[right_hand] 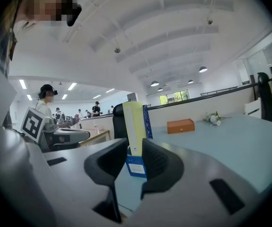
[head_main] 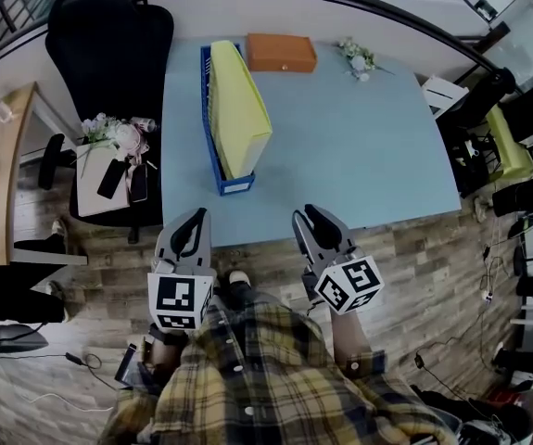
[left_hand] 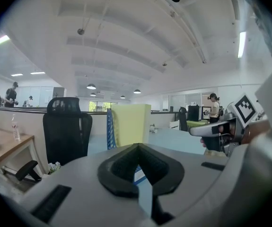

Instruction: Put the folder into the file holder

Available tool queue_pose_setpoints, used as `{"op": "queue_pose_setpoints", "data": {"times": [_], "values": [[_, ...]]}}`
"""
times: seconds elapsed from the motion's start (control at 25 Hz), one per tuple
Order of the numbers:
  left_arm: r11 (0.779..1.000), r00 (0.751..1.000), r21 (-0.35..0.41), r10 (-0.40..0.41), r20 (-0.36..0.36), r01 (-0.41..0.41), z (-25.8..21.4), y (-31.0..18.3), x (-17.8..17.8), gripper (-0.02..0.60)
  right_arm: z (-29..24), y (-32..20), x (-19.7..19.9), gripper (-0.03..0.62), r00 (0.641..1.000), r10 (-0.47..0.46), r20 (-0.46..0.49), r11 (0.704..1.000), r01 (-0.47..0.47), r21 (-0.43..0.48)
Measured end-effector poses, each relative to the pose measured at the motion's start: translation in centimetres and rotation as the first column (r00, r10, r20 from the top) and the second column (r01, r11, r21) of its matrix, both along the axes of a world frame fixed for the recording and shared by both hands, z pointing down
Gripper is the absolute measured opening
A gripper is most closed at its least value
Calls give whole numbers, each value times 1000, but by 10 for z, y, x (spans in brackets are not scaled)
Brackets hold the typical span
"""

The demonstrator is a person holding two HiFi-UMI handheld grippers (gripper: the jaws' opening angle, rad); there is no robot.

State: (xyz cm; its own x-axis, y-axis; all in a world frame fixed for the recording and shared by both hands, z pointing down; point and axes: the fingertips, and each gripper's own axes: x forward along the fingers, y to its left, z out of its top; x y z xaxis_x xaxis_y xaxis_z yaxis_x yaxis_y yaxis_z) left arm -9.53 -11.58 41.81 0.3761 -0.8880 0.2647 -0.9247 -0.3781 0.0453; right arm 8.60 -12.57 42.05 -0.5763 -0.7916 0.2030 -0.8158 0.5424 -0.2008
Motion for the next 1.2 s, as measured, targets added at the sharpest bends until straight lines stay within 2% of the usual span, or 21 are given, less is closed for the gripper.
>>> {"op": "queue_pose_setpoints", "data": {"times": [0.36, 0.76, 1.2], "values": [[999, 1000, -37, 21, -9, -22, 12, 11, 8, -9, 6, 10, -1, 11, 1000, -16, -5, 999, 15, -42], [997, 1000, -75, 22, -5, -22, 24, 15, 4, -9, 13, 10, -4, 3, 1000, -23, -21, 997, 21, -71], [997, 1000, -76, 4, -4, -4, 24, 10, -3, -9, 15, 2, -6, 2, 999, -1, -42, 997, -2, -72]]}}
